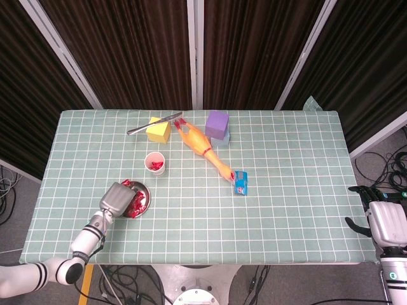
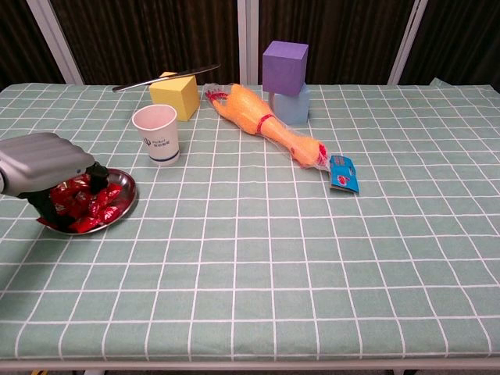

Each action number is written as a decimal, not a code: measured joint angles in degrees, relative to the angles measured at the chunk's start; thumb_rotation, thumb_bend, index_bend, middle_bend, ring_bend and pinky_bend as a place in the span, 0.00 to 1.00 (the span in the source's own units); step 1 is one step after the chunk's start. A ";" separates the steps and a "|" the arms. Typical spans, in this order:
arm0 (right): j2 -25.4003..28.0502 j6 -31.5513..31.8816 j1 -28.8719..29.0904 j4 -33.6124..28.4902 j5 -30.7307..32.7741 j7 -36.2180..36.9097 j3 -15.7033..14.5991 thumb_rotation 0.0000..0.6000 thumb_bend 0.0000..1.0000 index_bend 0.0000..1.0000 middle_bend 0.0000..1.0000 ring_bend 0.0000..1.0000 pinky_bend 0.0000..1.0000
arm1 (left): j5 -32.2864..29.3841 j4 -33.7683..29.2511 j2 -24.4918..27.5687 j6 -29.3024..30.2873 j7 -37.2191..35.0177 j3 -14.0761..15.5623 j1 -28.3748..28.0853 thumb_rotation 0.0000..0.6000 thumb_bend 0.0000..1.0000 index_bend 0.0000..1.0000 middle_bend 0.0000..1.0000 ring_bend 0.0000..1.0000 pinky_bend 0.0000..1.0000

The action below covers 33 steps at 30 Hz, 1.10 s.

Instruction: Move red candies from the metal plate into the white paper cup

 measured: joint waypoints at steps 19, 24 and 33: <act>0.30 0.23 -0.09 -0.57 0.21 -0.49 0.10 1.00 0.10 0.26 0.28 0.25 0.56 | 5.29 5.55 -1.68 -0.94 -10.14 -0.41 0.12 1.00 0.50 0.66 0.70 0.95 1.00; 0.41 0.36 -0.13 -0.66 0.20 -0.58 0.15 1.00 0.10 0.26 0.28 0.25 0.56 | 6.26 3.84 -0.06 0.50 -11.67 -1.14 0.43 1.00 0.49 0.66 0.71 0.95 1.00; 0.28 0.26 -0.04 -0.53 0.28 -0.54 0.22 1.00 0.10 0.26 0.28 0.25 0.56 | 7.13 -1.85 4.72 3.38 -13.73 -7.33 -1.71 1.00 0.49 0.64 0.69 0.95 1.00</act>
